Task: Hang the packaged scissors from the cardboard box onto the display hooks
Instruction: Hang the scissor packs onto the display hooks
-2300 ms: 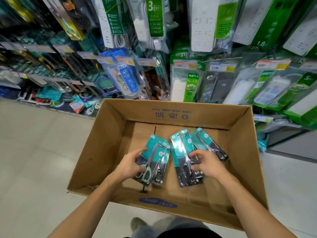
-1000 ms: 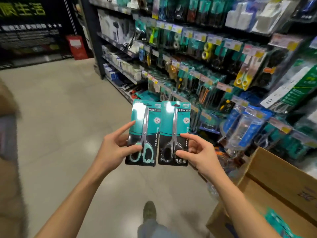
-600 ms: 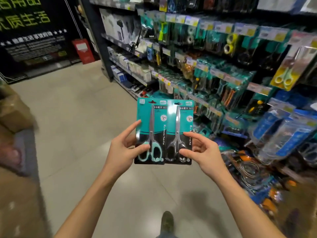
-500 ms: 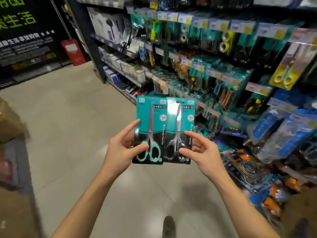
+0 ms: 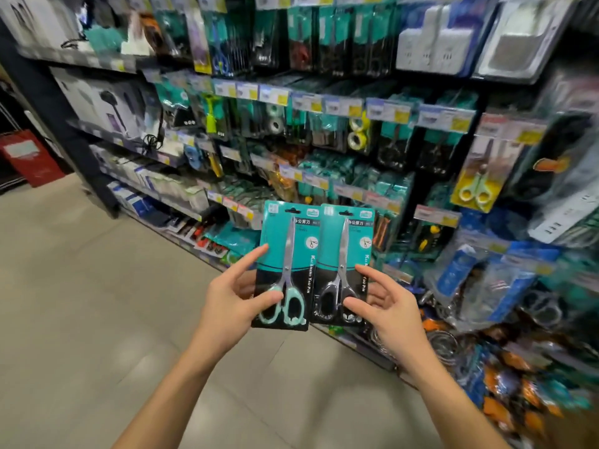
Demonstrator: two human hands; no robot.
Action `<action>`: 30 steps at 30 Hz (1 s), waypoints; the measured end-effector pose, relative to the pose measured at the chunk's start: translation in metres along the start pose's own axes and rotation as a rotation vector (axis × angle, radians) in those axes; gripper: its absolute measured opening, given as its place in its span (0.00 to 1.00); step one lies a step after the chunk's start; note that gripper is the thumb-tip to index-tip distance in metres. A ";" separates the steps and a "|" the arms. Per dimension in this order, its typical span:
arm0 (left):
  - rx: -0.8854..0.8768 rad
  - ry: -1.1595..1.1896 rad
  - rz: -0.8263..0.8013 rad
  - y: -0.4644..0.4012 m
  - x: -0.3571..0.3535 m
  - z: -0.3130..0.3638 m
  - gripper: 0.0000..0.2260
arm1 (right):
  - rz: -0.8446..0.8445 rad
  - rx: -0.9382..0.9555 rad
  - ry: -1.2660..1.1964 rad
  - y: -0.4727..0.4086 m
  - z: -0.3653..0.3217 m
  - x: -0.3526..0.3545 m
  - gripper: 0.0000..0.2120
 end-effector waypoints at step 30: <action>-0.184 -0.134 -0.722 -0.340 -0.172 -0.015 0.30 | 0.647 -0.124 0.398 -0.186 0.010 0.133 0.22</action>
Point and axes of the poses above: each hand's wrist, its own y-axis away from the middle knuckle, its own x-axis out of the back of the hand, z = x × y, the point moved 9 cm from there along -y, towards the middle knuckle, and after that the axes turned 1 degree about -z, right-handed, at the moved point
